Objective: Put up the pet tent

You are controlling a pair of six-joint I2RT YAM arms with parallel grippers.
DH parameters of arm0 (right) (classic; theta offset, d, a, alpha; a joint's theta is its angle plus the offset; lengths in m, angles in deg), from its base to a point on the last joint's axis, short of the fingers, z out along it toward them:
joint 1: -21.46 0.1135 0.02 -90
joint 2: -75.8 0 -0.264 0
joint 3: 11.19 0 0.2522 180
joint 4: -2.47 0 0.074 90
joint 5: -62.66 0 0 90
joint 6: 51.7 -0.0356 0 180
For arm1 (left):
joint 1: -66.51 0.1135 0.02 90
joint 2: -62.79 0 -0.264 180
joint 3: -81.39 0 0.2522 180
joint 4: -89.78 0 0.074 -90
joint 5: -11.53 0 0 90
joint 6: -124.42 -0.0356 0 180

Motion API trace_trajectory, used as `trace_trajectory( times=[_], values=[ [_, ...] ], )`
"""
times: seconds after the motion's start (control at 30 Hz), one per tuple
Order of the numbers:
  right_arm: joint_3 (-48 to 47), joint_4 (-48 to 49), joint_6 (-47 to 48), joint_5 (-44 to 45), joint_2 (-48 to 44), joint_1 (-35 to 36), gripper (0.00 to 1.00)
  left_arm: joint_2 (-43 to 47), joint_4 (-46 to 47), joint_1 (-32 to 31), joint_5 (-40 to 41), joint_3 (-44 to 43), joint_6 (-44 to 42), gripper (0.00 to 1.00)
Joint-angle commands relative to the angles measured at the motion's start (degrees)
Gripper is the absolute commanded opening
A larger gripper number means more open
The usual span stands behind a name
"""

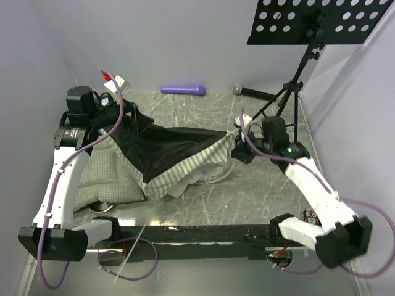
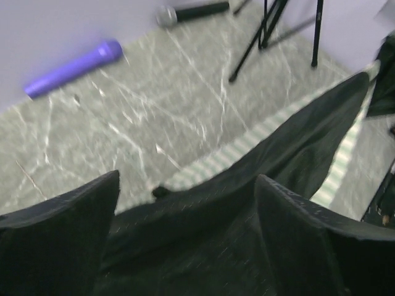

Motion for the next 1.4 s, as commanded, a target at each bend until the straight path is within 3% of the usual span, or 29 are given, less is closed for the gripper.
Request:
trace_trajectory(
  times=[0.0,0.17,0.3,0.33,0.4,0.47,0.5,0.57,0.6,0.67,0.73,0.9,1.03,1.17,1.37],
  values=[
    [7.0,5.9,-6.8,9.1,-9.5,2.1,0.00,-0.5,-9.0,0.0,-2.3,1.3,-6.5,0.98],
    [10.3,8.7,-10.3,15.7,-11.4,6.2,0.00,-5.9,-9.4,-1.1,-0.5,1.7,-12.0,0.99],
    [10.1,9.1,-8.9,12.8,-9.3,6.5,0.00,-11.8,-10.5,-4.4,-2.7,-1.4,-21.9,0.84],
    [9.4,8.6,-8.0,11.8,-8.7,6.4,0.00,-13.2,-12.1,-4.4,-4.9,-2.7,-25.4,0.74],
    [8.0,6.9,-6.1,8.9,-8.2,6.4,0.00,-16.1,-16.4,-4.5,-8.4,-5.5,-32.2,0.45],
    [6.9,4.8,-4.4,6.4,-8.3,6.4,0.21,-18.7,-19.9,-4.5,-9.5,-7.7,-37.9,0.04],
    [6.4,3.2,-3.5,5.6,-8.6,6.4,0.38,-19.1,-18.8,-4.4,-9.6,-8.1,-38.5,0.01],
    [5.7,-1.6,-1.2,4.2,-9.2,6.4,0.82,-18.5,-13.4,-4.4,-9.9,-7.5,-38.1,0.01],
    [5.0,-5.0,1.0,4.0,-9.5,6.4,0.99,-18.1,-8.6,-4.4,-10.0,-6.4,-36.9,0.01],
    [3.8,-10.0,4.9,3.7,-10.7,6.3,1.00,-17.6,1.1,-4.4,-11.0,-4.3,-34.5,0.01],
    [2.7,-12.7,8.7,3.9,-13.5,6.4,1.00,-19.0,5.4,-4.5,-12.5,-4.8,-37.4,0.01],
    [-3.4,-16.7,16.0,7.2,-18.1,6.3,1.00,-28.4,-0.7,-5.3,-14.3,-16.4,-44.6,0.01],
    [-11.9,-21.3,18.1,0.4,-19.5,6.5,1.00,-30.8,0.4,-5.4,-14.9,-17.5,-47.4,0.01],
    [-15.5,-15.2,15.1,-3.2,-14.8,12.1,0.97,-30.8,2.2,-6.7,-16.7,-17.1,-46.9,0.01],
    [-19.9,-3.6,25.3,-1.3,0.5,20.4,0.86,-31.4,-0.3,-9.1,-18.3,-18.0,-49.0,0.01]
  ],
)
